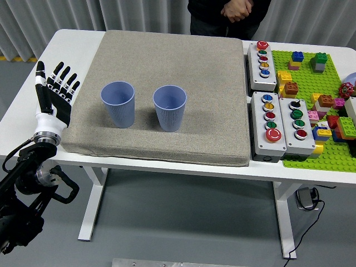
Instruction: Pick cup pour cup place
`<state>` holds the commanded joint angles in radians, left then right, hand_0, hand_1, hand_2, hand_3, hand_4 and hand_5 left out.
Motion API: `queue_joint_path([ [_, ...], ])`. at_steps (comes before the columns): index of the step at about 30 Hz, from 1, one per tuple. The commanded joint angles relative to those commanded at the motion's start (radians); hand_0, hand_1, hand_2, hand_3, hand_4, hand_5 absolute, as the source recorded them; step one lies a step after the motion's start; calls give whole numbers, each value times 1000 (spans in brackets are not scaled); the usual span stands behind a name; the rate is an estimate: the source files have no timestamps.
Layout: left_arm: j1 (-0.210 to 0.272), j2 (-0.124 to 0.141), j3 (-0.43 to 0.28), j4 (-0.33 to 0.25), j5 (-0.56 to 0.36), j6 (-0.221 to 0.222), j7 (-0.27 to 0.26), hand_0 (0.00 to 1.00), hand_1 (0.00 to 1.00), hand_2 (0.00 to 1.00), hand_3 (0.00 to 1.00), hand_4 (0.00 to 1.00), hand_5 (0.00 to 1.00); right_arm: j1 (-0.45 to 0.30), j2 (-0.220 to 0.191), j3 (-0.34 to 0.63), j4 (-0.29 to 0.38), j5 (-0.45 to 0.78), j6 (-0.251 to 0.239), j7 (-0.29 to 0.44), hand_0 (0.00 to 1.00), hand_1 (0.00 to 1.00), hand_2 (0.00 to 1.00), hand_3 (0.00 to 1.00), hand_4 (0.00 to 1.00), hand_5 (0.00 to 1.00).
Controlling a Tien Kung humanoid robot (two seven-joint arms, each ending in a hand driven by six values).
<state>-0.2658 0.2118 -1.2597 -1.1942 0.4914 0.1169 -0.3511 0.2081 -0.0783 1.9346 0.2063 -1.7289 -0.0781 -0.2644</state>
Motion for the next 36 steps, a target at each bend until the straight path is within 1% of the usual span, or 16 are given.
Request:
queue_joint_path([
  [9,11,1,7,-7,-11,10,1,856,861,889,861,810,998,-8,0,0,1,-6,1,1,702,644,601,597,2,354],
  [16,28,-6,1,-12,0,12,3,857,860,891,861,810,998,-15,-4,-5,0,-3,2,4,702,645,601,597,2,354],
  [25,37,2,10,-18,-7,18,7,858,860,889,858,810,998,-22,-6,-6,1,-13,6,3,701,645,601,598,2,349],
  [31,49,-6,10,-17,3,18,11,858,859,887,854,810,998,-31,-9,-3,1,-25,10,1,702,645,601,599,2,344],
  [36,55,-6,5,-23,12,20,14,857,858,887,853,808,998,-37,-9,-4,1,-25,10,1,702,645,602,600,2,344],
])
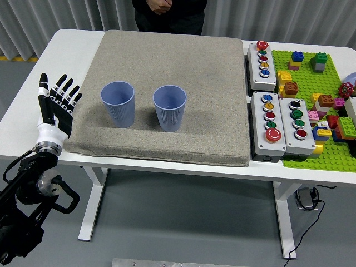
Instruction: Pick cup pour cup place
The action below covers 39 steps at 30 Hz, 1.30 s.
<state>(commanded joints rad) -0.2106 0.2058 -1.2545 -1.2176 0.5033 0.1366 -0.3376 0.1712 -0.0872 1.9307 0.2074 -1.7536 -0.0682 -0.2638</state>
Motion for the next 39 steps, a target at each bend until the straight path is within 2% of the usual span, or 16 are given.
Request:
queue_joint_path([
  [30,-19,-4,3,-19,25,7,9,857,858,886,852,800,998,7,3,-10,-1,32,-8,-5,702,646,603,601,3,344],
  [39,0,2,-18,-58,41,13,10,856,857,885,851,799,998,10,1,-3,-1,17,-4,-8,702,646,603,600,3,346],
])
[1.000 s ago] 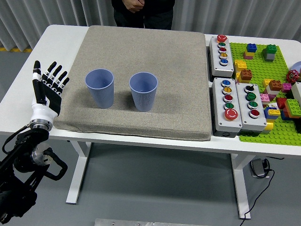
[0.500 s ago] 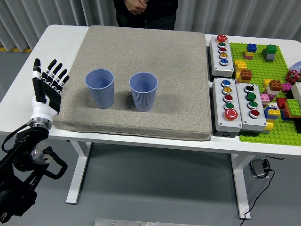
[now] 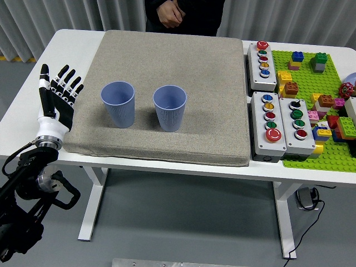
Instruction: Pick cup pour cup place
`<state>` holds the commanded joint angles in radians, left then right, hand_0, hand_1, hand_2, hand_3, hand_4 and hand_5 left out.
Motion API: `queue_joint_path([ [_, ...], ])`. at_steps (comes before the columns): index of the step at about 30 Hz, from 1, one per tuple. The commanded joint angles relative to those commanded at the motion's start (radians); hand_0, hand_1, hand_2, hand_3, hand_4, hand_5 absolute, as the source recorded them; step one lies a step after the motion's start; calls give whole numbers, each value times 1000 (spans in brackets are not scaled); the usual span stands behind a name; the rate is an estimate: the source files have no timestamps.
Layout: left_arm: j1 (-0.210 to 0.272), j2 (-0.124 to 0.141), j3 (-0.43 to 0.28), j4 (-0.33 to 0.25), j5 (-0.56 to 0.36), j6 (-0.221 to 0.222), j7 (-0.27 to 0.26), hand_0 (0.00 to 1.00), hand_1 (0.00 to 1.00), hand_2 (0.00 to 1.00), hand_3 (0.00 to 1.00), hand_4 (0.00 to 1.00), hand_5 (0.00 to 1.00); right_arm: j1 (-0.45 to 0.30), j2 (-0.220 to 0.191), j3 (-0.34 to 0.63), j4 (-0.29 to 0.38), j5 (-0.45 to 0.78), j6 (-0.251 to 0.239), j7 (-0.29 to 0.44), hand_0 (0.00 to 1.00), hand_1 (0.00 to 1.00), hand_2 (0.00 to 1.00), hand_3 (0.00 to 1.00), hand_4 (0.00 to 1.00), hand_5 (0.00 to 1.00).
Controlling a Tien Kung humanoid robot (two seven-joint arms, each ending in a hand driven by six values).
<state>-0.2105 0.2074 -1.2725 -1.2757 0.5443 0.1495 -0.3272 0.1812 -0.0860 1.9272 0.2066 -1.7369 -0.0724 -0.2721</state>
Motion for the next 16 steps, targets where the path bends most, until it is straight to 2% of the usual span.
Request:
queue_joint_path([
  [5,2,-6,-13,-7,10,2,1,856,858,885,851,799,998,4,-1,5,0,-11,2,1,702,646,604,600,2,346],
  [16,-4,3,-6,-12,4,8,2,855,857,886,852,797,998,5,0,1,-2,4,-3,3,702,646,604,600,3,348],
])
